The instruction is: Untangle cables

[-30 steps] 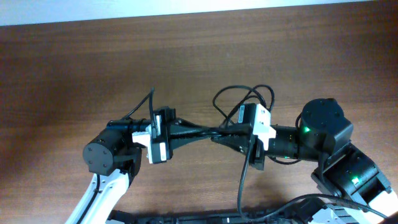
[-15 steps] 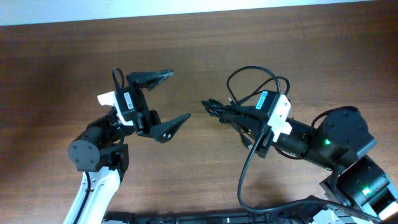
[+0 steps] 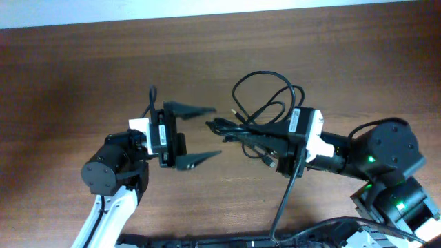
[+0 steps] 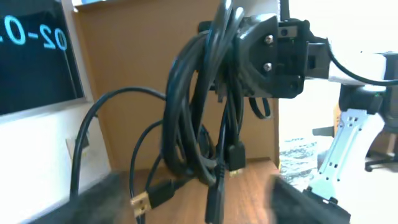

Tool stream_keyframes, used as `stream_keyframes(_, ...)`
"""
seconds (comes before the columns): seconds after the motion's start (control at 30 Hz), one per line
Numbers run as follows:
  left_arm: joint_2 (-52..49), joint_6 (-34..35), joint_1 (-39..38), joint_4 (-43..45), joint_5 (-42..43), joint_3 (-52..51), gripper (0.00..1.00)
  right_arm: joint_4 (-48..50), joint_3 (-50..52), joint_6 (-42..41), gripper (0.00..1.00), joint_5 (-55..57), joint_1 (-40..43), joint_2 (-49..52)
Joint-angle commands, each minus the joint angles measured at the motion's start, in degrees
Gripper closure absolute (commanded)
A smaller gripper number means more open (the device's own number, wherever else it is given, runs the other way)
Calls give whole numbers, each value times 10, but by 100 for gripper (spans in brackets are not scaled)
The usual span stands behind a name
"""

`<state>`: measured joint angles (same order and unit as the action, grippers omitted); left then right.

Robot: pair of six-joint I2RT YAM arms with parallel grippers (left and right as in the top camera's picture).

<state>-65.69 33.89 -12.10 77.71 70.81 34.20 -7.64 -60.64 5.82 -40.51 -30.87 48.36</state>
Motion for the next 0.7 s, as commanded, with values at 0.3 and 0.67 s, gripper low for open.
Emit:
stream_keyframes(0.3,5,-5,-3,3,-32,8,100,21,-10,-3,96,-54,2,26)
stream_keyframes(0.67,5,0,27,-30,-62,8,100,-53,-10,31,28,17,2,25)
